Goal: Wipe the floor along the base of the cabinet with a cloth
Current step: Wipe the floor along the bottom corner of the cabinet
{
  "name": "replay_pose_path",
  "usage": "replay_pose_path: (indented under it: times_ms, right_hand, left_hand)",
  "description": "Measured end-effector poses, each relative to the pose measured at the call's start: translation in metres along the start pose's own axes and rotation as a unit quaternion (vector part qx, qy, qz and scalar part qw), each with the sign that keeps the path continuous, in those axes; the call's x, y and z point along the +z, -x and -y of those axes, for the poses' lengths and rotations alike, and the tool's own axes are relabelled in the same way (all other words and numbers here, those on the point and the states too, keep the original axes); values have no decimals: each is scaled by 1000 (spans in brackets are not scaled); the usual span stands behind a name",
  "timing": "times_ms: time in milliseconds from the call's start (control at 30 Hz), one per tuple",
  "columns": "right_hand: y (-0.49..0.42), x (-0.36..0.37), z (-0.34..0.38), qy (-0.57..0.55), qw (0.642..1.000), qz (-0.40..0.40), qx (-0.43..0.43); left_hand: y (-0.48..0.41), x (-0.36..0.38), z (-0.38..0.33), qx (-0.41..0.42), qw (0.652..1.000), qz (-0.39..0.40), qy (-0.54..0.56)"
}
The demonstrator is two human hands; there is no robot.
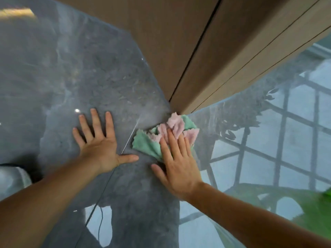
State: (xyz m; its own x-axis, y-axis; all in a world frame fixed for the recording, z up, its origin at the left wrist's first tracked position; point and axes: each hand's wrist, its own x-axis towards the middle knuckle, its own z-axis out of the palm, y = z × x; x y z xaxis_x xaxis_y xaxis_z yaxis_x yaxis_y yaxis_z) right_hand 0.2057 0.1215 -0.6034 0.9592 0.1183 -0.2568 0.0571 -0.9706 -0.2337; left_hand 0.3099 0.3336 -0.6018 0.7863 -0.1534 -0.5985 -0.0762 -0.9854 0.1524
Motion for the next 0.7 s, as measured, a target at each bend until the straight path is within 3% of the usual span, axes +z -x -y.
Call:
replay_pose_path:
  times_ms: [133,433,567,700]
  right_hand:
    - [-82,-15,9,1,999,-6,-42]
    - [-316,-55,72,-25,996,-77,36]
    - [-299,-57,62,-7,998,-56,-8]
    - [-167,-33,31,-21,998,-39,-42]
  left_hand:
    - [-3,2,3,2,1000,-7,-11]
    - [-6,9,6,5,1000,-22,7]
    - [-6,7,6,4,1000,-15,2]
    - [-3,1,4,2,1000,10,5]
